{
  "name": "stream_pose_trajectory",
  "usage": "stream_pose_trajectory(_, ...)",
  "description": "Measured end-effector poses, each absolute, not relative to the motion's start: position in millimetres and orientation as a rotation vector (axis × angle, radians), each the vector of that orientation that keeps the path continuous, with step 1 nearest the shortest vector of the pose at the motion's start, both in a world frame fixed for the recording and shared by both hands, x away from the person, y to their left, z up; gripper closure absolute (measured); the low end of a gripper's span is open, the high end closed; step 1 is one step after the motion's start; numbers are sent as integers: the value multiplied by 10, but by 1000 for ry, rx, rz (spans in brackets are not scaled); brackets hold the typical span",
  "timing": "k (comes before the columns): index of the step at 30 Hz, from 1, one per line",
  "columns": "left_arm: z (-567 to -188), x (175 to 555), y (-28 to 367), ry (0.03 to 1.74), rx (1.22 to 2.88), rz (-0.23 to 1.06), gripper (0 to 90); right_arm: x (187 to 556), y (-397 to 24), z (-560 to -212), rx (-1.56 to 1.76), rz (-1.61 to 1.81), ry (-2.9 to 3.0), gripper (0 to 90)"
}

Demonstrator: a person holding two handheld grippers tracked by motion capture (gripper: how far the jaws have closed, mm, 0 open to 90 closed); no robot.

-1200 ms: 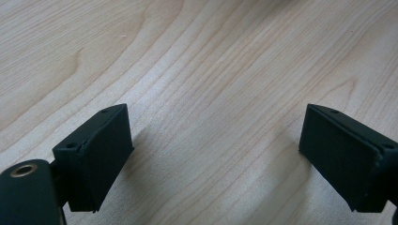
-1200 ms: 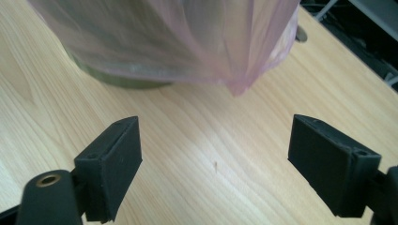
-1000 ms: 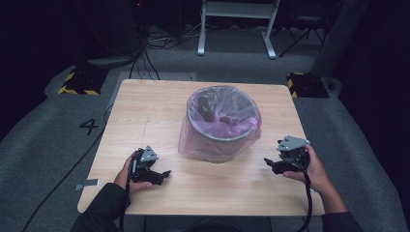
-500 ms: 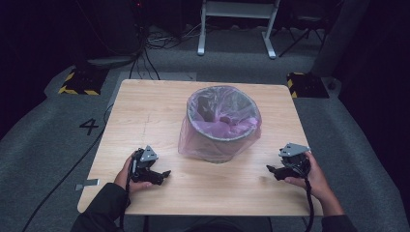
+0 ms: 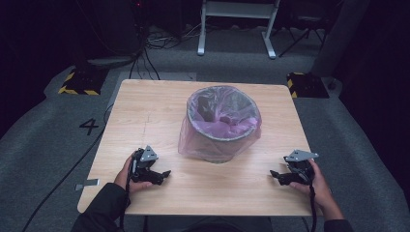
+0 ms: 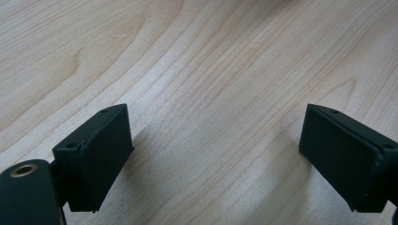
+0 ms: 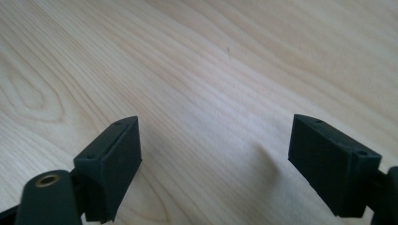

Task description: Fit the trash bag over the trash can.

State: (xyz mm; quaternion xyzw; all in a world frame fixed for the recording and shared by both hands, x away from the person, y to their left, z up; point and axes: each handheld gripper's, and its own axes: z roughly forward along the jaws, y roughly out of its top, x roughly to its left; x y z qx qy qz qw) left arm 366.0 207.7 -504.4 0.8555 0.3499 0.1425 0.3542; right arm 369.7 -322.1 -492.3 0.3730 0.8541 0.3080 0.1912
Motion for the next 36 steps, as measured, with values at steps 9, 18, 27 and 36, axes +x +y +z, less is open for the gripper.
stream_pose_trajectory(9,-5044,3662,2073,912,2209,371,96,3634,-3358,-5035,1165,1004,2302,151)
stream_pose_trajectory(18,-5045,3659,2072,914,2208,372,96,3644,-3354,-5037,1173,998,2300,142)
stream_pose_trajectory(27,-5043,3669,2071,909,2213,369,95,3644,-3354,-5037,1173,998,2300,142)
stream_pose_trajectory(36,-5042,3670,2072,907,2215,371,95,3644,-3354,-5037,1174,998,2300,142)
